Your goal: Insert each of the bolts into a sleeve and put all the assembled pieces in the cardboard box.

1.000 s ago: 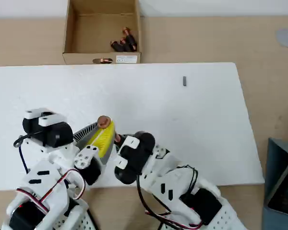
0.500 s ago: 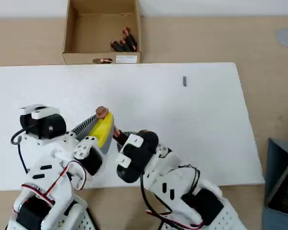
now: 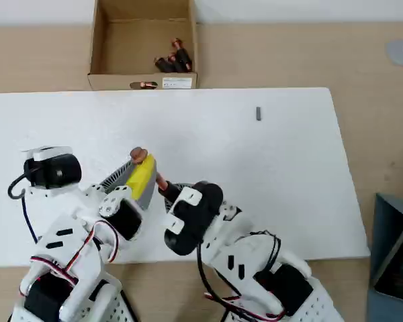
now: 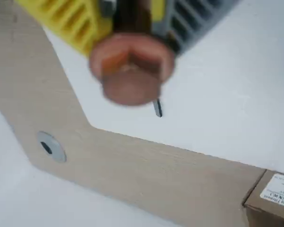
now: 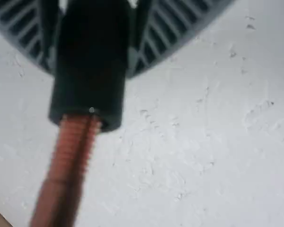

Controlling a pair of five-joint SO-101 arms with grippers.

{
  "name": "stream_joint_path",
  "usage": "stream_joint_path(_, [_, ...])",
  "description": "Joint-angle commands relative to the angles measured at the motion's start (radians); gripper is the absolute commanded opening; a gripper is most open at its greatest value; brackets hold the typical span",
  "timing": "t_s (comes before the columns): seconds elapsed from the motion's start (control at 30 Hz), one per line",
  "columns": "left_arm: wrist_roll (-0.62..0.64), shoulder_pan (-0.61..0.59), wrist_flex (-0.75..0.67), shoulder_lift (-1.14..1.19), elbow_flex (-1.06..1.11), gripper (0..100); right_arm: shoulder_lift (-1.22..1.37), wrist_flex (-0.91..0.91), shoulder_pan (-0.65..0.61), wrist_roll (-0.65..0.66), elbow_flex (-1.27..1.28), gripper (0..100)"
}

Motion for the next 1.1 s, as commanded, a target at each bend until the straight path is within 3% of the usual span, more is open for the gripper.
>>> stream_joint_path(0.0, [0.048,-0.002,-0.021,-0.005,-0.041,0,-0.117,-0.041,0.013,0.008,-0.015,0.9])
stream_joint_path(0.43, [0.064,0.012,-0.017,-0.005,-0.032,0,-0.117,-0.106,0.013,0.009,0.022,0.9])
stream_joint_path(1.07, [0.060,0.183,0.222,-0.005,-0.040,1,-0.116,-0.143,0.015,0.011,0.036,0.9])
